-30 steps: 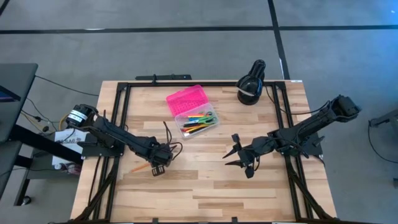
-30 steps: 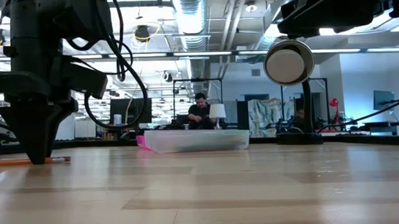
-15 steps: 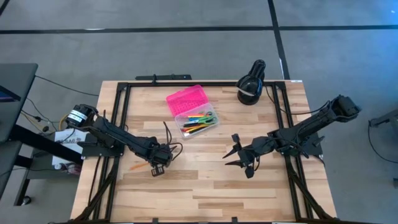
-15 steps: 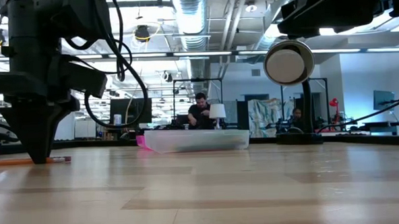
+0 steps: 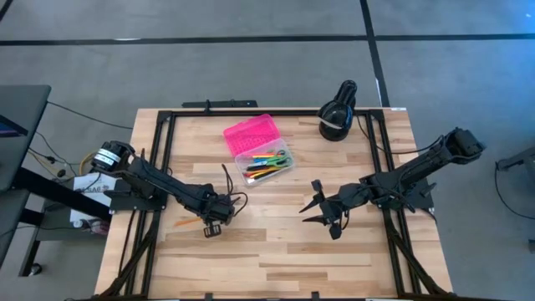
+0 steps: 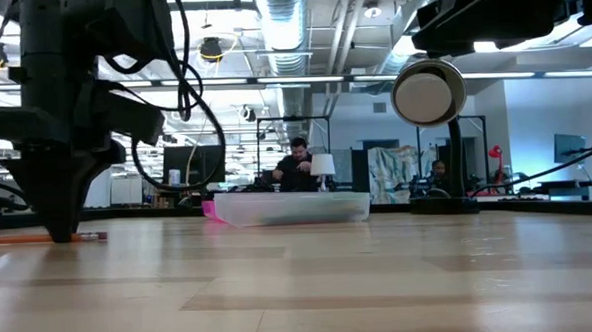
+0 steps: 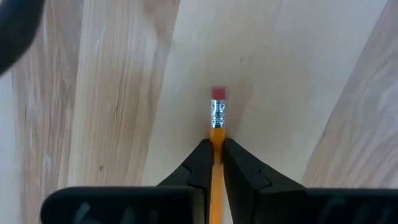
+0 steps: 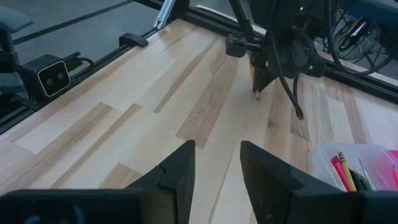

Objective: Pick & place school supplies into a supply box
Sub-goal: Put the orange pencil into the pink supply box

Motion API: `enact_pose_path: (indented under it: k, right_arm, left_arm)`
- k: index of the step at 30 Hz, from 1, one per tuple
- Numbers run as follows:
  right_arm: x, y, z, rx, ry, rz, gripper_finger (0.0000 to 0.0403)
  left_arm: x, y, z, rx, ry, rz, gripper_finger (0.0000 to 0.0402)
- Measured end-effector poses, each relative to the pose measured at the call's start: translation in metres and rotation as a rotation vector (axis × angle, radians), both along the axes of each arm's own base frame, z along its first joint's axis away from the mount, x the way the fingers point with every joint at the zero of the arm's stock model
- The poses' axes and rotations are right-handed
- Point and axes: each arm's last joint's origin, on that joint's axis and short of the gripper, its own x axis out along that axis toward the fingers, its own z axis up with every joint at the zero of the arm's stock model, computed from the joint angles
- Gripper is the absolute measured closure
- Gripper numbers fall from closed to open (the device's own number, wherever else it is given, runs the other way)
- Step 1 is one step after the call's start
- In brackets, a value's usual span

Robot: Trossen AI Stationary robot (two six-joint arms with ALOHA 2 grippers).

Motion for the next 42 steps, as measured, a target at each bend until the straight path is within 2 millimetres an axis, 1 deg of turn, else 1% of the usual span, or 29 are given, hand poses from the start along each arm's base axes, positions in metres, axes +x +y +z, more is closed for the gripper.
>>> enact_pose_path:
  k: [3,11,14,19,23,26,32,42]
  right_arm:
    - [0.0,0.0,0.0,0.0,0.0,0.0,0.0281]
    - [0.0,0.0,0.0,-0.002,0.003,0.0,0.0281]
    - [0.0,0.0,0.0,-0.001,0.003,0.0,0.0281]
    - [0.0,0.0,0.0,-0.001,0.003,0.0,0.0281]
    - [0.0,0.0,0.0,-0.002,0.003,0.0,0.0281]
    - [0.0,0.0,0.0,-0.002,0.003,0.0,0.0281]
    - [0.0,0.0,0.0,-0.002,0.004,0.0,0.0281]
    - [-0.001,0.0,-0.002,-0.009,0.021,0.0,0.0281]
  left_arm:
    - [0.008,-0.001,0.004,-0.005,-0.058,-0.022,0.0383]
    - [0.01,0.004,0.004,-0.001,-0.065,-0.069,0.0384]
    - [0.014,0.006,0.008,-0.002,-0.078,-0.073,0.0384]
    - [0.024,0.006,0.019,-0.009,-0.123,-0.108,0.0384]
    - [0.036,0.008,0.034,-0.01,-0.176,-0.139,0.0384]
    - [0.046,0.012,0.047,0.003,-0.218,-0.177,0.0384]
    - [0.068,0.033,0.076,0.078,-0.319,-0.225,0.0384]
    - [0.096,0.085,0.124,0.231,-0.507,-0.254,0.0384]
